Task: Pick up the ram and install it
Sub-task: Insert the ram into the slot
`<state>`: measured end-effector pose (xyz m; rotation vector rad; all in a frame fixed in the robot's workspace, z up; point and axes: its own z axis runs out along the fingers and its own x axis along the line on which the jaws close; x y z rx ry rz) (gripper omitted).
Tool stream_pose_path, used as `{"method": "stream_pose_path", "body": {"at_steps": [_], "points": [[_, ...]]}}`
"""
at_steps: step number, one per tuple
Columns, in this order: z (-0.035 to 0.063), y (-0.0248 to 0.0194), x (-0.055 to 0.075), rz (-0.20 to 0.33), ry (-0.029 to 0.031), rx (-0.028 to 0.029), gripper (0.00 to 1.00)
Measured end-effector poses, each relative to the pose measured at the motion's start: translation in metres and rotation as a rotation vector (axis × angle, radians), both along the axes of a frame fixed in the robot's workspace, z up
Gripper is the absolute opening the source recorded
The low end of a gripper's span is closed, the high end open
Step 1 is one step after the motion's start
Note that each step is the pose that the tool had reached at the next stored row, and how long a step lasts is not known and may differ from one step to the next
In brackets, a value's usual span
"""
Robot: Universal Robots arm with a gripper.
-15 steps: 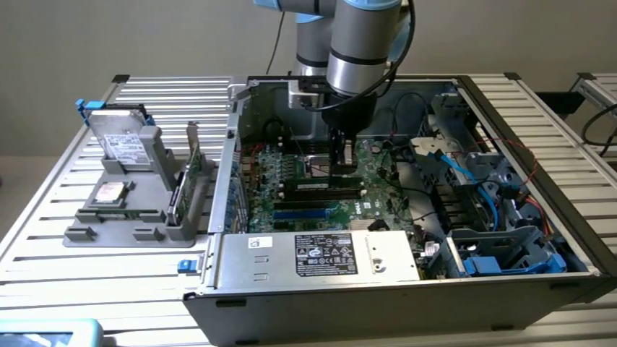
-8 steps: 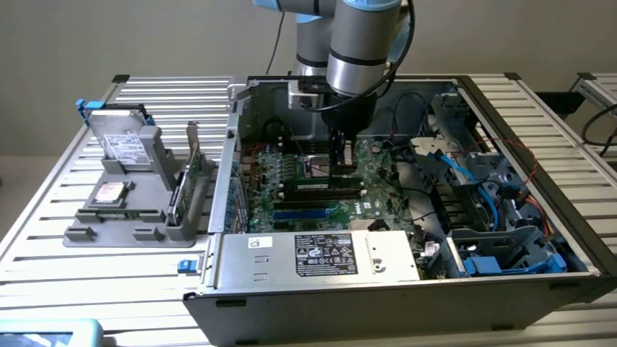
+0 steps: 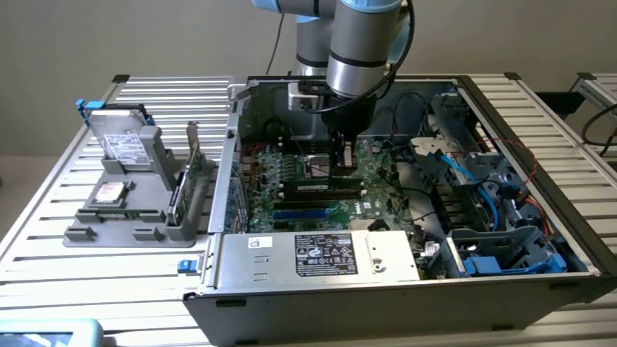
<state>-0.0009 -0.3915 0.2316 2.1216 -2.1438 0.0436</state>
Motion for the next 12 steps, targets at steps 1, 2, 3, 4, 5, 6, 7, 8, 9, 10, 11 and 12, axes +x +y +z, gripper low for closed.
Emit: {"method": "stream_pose_path", "body": {"at_steps": [1, 2, 3, 4, 5, 6, 7, 8, 9, 10, 11, 12], "points": [[0.0001, -0.0005, 0.0001, 0.0, 0.0, -0.0002, 0.12], [0.0, -0.0008, 0.0, 0.0, 0.0, -0.0001, 0.12], [0.0, -0.0008, 0.0, 0.0, 0.0001, -0.0002, 0.12], [0.0, -0.0008, 0.0, 0.0, 0.0001, -0.0003, 0.12], [-0.0001, -0.0009, 0.0, 0.0, 0.0, -0.0003, 0.12], [-0.0001, -0.0009, 0.0001, 0.0, -0.0006, -0.0004, 0.12], [-0.0002, -0.0009, 0.0001, 0.0, -0.0018, -0.0001, 0.12], [-0.0003, -0.0008, 0.0001, -0.001, -0.0034, 0.0, 0.12], [-0.0003, -0.0008, 0.0001, -0.002, -0.0053, 0.0, 0.12], [-0.0003, -0.0009, 0.0001, -0.002, -0.0066, -0.0001, 0.12], [-0.0004, -0.0008, 0.0001, -0.003, -0.0067, -0.0001, 0.12], [-0.0003, -0.0008, -0.0001, -0.004, -0.007, -0.0001, 0.12]]}}
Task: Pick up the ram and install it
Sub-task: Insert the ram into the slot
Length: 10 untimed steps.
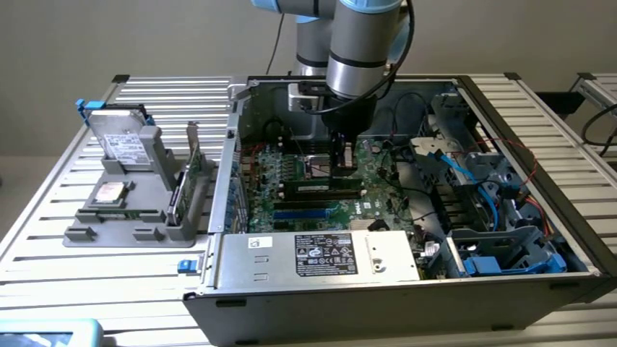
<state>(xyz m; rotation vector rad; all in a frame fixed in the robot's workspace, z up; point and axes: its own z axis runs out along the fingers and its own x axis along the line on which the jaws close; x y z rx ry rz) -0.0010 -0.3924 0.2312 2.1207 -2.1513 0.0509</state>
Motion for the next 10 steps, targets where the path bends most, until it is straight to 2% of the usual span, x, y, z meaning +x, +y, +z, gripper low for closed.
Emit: {"method": "stream_pose_path", "body": {"at_steps": [10], "points": [[-0.0013, 0.0006, -0.0007, -0.003, -0.0009, 0.0001, 0.12]]}}
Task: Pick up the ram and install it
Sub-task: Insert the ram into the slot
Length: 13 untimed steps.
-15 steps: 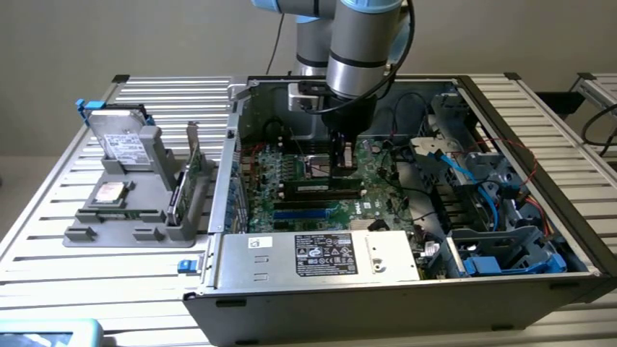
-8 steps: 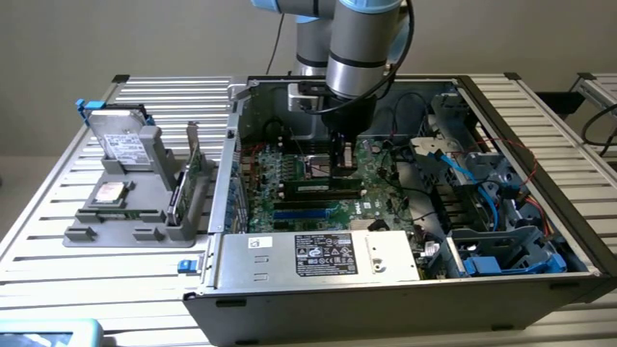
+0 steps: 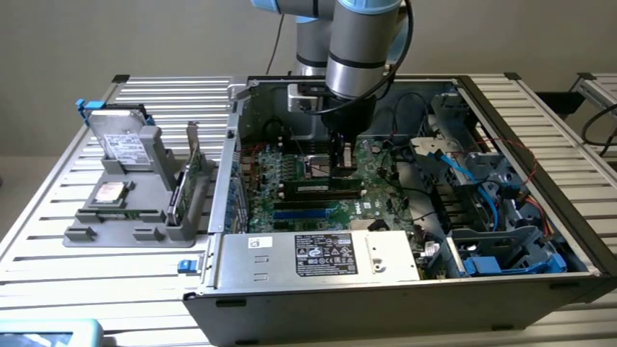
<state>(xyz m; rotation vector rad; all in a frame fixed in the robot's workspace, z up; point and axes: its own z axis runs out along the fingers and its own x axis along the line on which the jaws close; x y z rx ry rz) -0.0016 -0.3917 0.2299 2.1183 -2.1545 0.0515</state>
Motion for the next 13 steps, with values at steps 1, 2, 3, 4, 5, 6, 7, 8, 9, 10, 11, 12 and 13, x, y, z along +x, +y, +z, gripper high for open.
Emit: {"method": "stream_pose_path", "body": {"at_steps": [1, 2, 3, 4, 5, 6, 7, 8, 9, 10, 11, 12, 13], "points": [[0.0, 0.0, 0.0, 0.0, 0.0, -0.0001, 0.12], [0.0, 0.0, 0.0, -0.001, 0.0, -0.0002, 0.12], [0.0, 0.0, 0.0, -0.002, 0.0001, -0.0003, 0.12], [-0.0001, 0.0, -0.0001, -0.002, 0.0001, -0.0003, 0.12], [-0.0001, 0.0, -0.0001, -0.003, 0.0001, -0.0002, 0.12], [-0.0002, 0.0, -0.0001, -0.004, 0.0, 0.0, 0.12], [-0.0002, 0.0, -0.0001, -0.005, -0.0001, 0.0001, 0.12], [-0.0002, 0.0, -0.0001, -0.006, -0.0002, 0.0, 0.12], [-0.0003, 0.0, -0.0001, -0.007, -0.0002, -0.0001, 0.12], [-0.0003, 0.0, -0.0001, -0.008, -0.0001, -0.0001, 0.12], [-0.0003, -0.0001, -0.0001, -0.008, -0.0001, -0.0001, 0.12], [-0.0003, -0.0003, -0.0002, -0.008, -0.0002, -0.0001, 0.12], [-0.0003, -0.0005, -0.0002, -0.008, -0.0001, 0.0, 0.12]]}}
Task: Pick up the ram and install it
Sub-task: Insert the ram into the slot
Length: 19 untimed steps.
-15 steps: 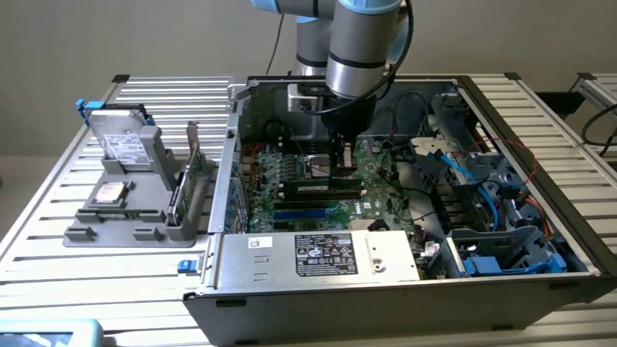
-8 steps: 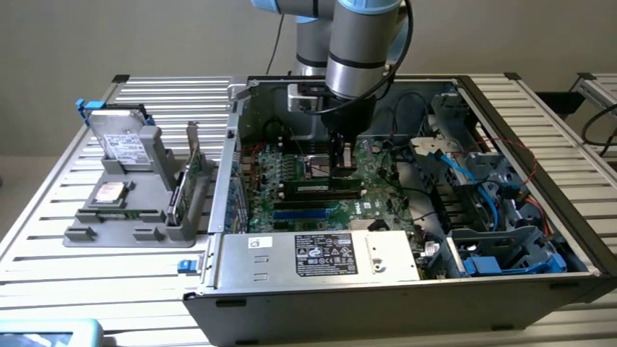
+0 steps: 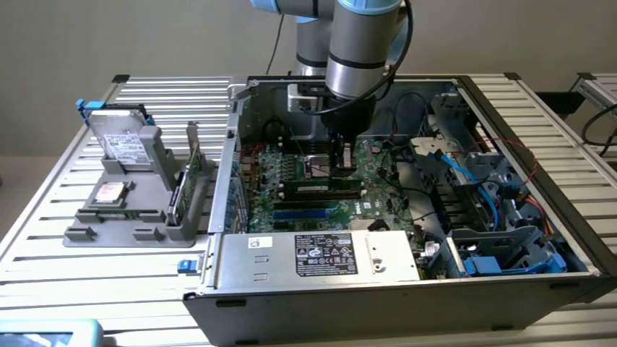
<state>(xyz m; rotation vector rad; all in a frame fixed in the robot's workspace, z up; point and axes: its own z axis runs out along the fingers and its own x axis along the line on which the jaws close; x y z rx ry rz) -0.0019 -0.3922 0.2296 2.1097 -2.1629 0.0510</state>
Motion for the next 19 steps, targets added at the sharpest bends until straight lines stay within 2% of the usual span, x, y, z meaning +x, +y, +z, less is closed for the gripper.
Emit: {"method": "stream_pose_path", "body": {"at_steps": [10, 19], "points": [[0.0003, -0.0022, 0.0001, 0.0, -0.0009, 0.0001, 0.12], [0.0002, -0.0014, -0.0001, -0.004, -0.0084, 0.0, 0.12]]}}
